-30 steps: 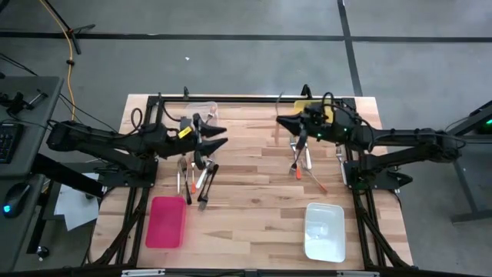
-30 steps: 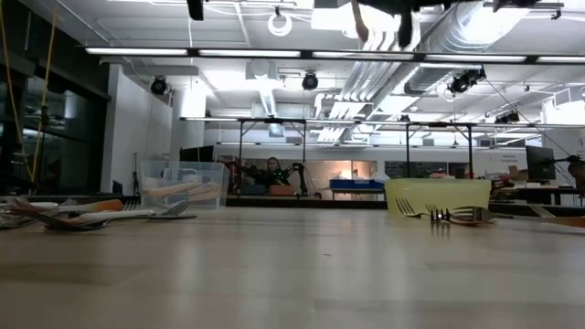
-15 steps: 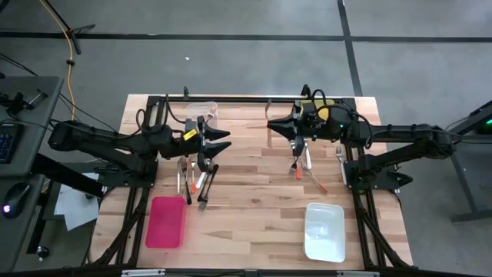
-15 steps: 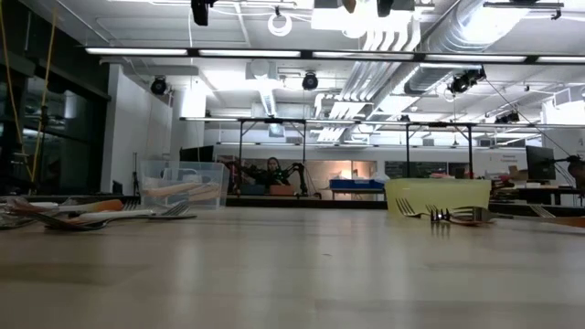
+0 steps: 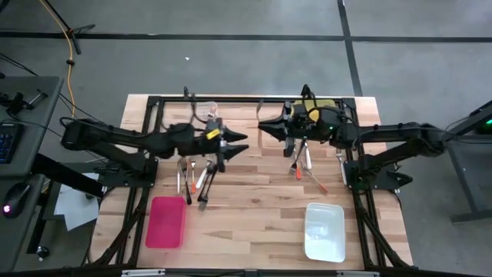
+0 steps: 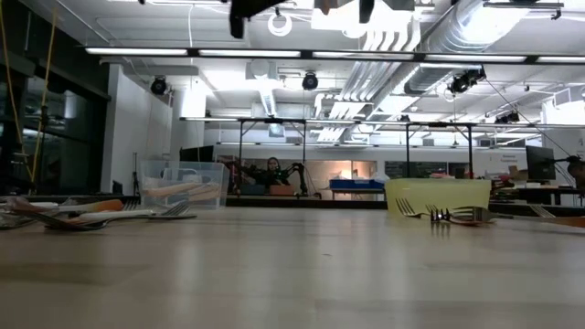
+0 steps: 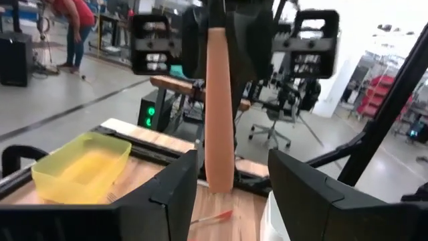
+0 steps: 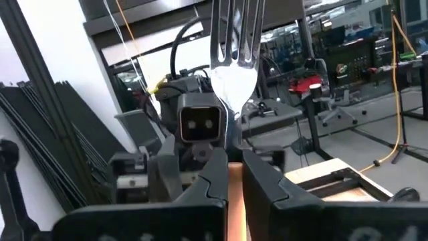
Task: Sort silverware by color (type)
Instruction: Put the orange fork into the transparent bin
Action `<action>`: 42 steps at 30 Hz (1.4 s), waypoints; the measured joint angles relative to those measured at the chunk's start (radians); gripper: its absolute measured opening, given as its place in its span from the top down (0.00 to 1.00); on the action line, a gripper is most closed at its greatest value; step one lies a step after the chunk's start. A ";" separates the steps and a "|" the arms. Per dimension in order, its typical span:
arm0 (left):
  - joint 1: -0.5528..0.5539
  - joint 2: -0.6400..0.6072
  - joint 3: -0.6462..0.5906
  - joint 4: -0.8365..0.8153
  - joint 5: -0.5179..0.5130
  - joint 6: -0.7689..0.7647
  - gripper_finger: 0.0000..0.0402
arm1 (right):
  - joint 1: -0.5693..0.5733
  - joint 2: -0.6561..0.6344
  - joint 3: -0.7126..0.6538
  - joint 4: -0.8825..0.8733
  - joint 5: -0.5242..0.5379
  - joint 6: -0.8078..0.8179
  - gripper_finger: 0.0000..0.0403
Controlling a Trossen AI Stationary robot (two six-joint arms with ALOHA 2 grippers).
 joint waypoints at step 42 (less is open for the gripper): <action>0.060 -0.293 0.025 -0.472 -0.194 0.138 0.87 | -0.024 -0.229 -0.001 -0.438 0.094 -0.076 0.47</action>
